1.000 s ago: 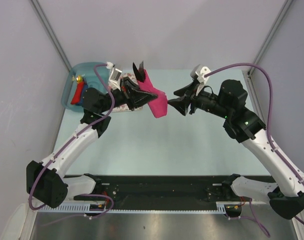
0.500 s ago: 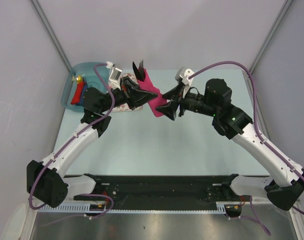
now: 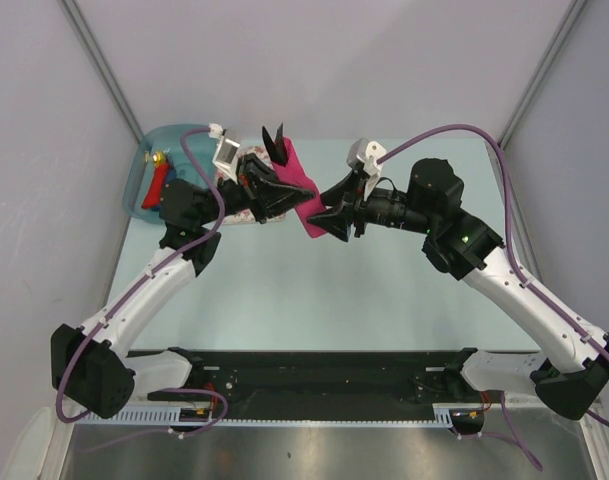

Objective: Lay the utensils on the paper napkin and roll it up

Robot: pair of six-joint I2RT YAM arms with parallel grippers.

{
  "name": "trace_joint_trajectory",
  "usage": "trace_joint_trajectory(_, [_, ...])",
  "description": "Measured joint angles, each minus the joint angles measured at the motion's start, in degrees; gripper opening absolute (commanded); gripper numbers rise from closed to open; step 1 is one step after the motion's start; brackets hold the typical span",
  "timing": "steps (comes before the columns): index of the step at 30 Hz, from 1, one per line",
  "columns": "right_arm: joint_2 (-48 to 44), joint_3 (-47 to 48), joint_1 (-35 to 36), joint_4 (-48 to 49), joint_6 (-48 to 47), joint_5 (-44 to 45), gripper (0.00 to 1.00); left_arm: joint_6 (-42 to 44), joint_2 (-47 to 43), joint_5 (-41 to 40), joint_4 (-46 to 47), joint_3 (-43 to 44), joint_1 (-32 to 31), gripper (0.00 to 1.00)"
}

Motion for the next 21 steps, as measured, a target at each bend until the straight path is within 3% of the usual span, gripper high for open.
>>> trace_joint_trajectory(15, [-0.02,-0.22,-0.02,1.4,0.83,-3.19,0.45,-1.86,0.0,2.12,3.04,0.0,-0.96,0.0])
trace_joint_trajectory(21, [-0.15,-0.59,0.0,2.51,1.95,-3.54,0.5,-1.95,0.0,2.32,4.02,0.0,-1.16,0.0])
